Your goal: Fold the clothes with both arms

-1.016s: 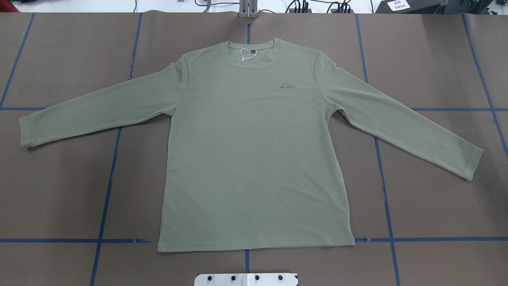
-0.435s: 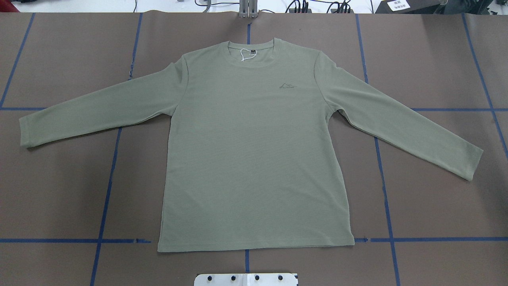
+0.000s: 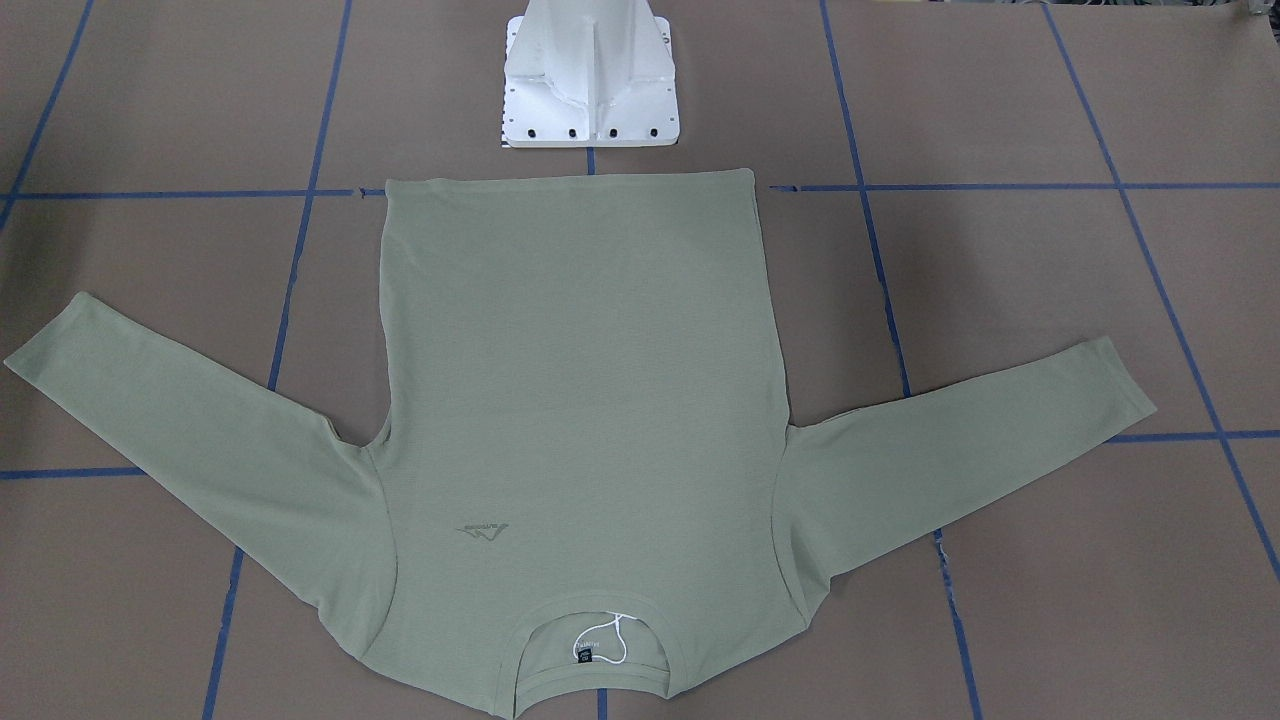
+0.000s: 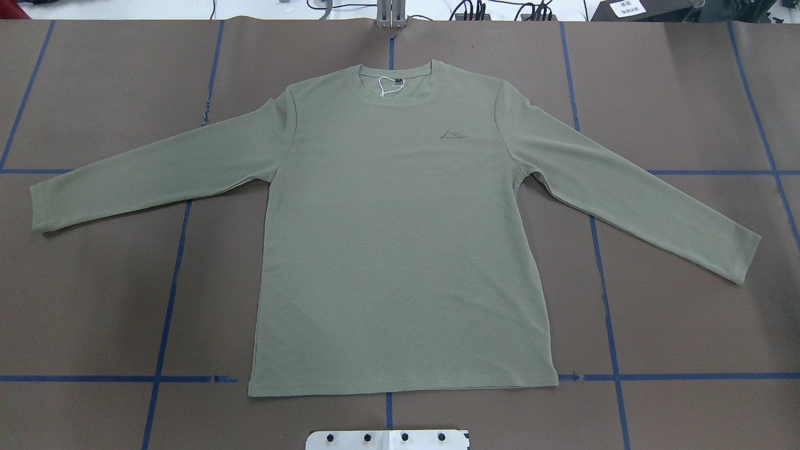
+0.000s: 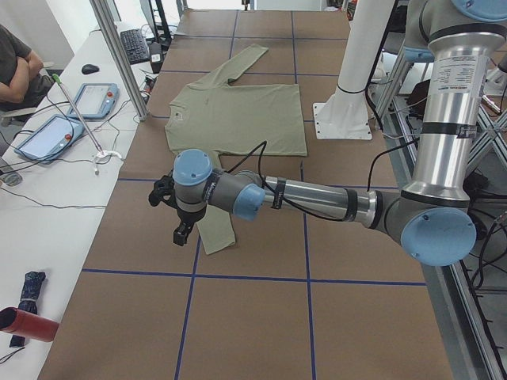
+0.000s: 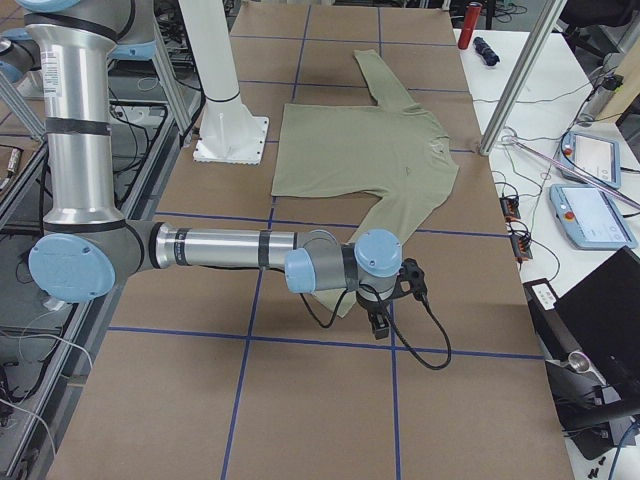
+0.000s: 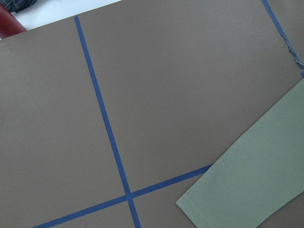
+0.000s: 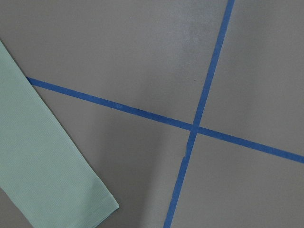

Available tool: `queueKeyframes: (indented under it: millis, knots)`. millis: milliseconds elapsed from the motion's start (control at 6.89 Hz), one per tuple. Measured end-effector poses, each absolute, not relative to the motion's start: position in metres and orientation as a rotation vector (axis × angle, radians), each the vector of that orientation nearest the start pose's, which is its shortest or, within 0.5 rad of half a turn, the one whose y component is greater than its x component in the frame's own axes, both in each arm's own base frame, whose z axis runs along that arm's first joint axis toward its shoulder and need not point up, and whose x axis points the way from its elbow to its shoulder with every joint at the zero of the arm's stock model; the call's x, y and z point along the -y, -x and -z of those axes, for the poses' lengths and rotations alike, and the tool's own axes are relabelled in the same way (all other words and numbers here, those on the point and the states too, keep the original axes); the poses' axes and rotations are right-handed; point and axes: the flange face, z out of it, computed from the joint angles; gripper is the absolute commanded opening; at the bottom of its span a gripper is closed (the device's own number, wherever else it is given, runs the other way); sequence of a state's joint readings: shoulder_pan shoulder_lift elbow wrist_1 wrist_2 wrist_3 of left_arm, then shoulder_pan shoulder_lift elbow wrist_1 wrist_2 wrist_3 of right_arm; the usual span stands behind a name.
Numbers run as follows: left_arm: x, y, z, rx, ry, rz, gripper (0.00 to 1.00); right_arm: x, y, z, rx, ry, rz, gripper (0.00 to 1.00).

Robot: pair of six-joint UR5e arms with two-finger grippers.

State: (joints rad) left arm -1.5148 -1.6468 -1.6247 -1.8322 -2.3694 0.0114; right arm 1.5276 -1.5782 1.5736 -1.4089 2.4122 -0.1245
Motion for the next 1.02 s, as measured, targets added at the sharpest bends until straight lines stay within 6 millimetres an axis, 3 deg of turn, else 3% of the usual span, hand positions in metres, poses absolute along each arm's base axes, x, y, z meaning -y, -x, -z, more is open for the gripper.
queueKeyframes:
  millis: [290, 581, 871, 1016]
  knots:
    - [0.542, 0.027, -0.556, -0.797, -0.409, -0.253, 1.0, 0.503, -0.013, -0.653, 0.842, -0.127, 0.231, 1.0]
    - [0.542, 0.011, -0.551, -0.804, -0.462, -0.292, 1.0, 0.509, 0.015, -0.653, 0.849, -0.07, 0.196, 1.0]
    - [0.542, 0.005, -0.554, -0.808, -0.463, -0.296, 1.0, 0.512, 0.049, -0.651, 0.867, -0.045, 0.078, 0.97]
    - [0.542, 0.0, -0.555, -0.811, -0.459, -0.304, 1.0, 0.508, 0.068, -0.662, 0.886, -0.045, 0.02, 0.94]
